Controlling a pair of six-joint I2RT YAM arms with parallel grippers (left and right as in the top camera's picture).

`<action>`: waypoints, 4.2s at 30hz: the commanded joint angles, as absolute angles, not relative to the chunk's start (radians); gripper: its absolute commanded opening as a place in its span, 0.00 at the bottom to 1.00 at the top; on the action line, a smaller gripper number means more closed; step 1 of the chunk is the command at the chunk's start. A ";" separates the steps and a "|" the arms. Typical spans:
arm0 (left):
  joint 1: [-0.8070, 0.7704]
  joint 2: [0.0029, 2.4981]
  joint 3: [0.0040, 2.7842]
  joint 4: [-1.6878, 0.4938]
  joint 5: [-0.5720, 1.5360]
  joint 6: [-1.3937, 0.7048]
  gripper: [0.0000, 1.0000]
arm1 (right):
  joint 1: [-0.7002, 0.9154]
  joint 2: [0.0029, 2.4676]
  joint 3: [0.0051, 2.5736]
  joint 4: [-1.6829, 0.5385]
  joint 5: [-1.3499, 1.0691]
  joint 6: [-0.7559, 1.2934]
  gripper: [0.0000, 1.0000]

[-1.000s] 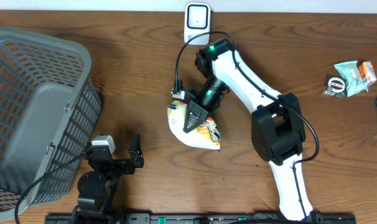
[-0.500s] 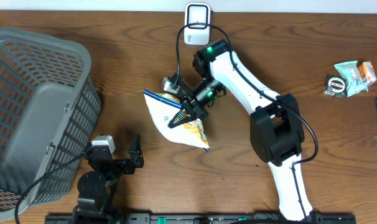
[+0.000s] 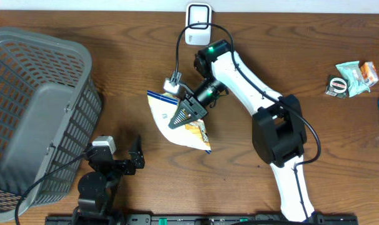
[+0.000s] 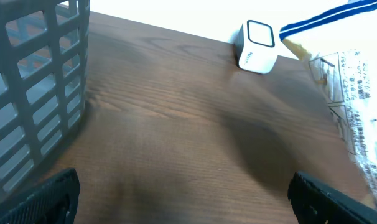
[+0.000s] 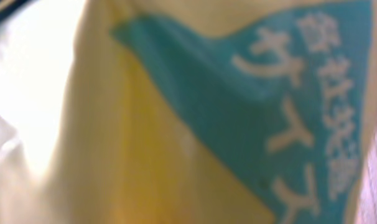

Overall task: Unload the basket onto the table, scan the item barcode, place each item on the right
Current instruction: 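Lift the snack bag and turn it toward the scanner, then hold the snack bag up against the scanner with the right gripper, then carry the snack bag to the right edge and drop it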

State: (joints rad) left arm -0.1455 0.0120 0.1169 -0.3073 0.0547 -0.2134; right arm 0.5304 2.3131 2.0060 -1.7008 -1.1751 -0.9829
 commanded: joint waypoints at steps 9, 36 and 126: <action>-0.141 0.010 0.100 -0.327 0.064 -0.216 0.98 | 0.617 1.981 1.996 -1.699 -1.080 -0.800 0.01; -0.141 0.010 0.100 -0.327 0.064 -0.216 0.98 | 0.609 1.847 1.662 -1.365 -0.313 -0.535 0.01; -0.141 0.010 0.100 -0.327 0.064 -0.216 0.98 | -0.168 2.193 2.350 -1.145 0.315 -0.004 0.99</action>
